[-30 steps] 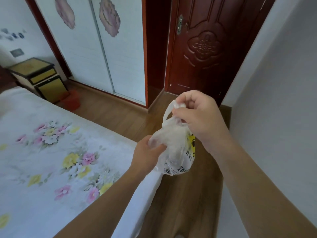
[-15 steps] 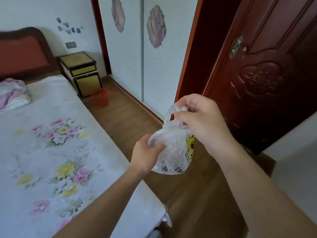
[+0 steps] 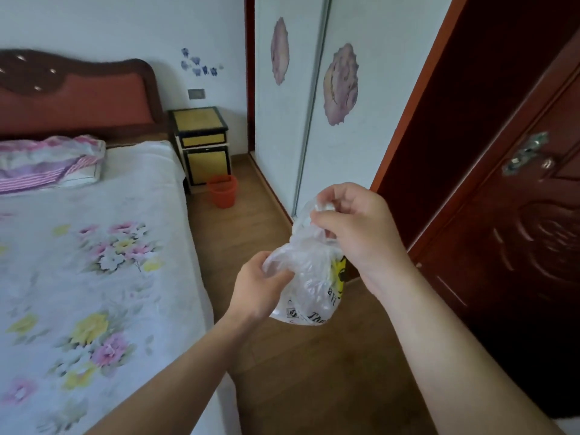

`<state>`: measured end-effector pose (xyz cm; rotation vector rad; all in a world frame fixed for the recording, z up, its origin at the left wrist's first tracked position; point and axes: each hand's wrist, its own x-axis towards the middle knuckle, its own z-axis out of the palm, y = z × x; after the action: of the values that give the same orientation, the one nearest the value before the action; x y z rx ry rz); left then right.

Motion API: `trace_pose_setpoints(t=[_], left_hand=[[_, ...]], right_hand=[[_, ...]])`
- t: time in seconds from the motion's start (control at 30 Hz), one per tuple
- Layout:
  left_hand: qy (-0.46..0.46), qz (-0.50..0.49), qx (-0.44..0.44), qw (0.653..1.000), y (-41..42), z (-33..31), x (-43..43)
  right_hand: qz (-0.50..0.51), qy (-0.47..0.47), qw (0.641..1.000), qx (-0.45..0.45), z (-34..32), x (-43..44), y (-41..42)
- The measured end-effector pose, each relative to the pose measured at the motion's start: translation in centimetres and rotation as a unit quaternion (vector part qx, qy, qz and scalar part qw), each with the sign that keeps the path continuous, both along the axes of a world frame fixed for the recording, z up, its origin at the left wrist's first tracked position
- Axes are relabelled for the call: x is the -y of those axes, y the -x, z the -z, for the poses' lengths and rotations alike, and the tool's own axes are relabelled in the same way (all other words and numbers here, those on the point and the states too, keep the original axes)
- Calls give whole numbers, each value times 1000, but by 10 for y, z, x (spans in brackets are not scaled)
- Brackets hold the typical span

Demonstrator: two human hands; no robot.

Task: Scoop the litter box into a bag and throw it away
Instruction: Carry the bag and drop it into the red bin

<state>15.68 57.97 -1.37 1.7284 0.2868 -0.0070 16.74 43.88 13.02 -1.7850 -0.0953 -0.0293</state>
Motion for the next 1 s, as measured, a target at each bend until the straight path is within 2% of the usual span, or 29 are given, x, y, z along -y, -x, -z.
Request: trace_pose_setpoints(t=[0.23,0.53,1.0], left_hand=[[-9,-96,-10,995,-67,-9,16],[-25,-180,-16,983,-188,9,-64],[-55,-195,10,979,-445,-5,-178]], right_hand=[[-89,6,996,4,1,8,-99],[-178,-24,984,-6,21,-69,-244],[-168,-57,984,-11,8,-183,-521]])
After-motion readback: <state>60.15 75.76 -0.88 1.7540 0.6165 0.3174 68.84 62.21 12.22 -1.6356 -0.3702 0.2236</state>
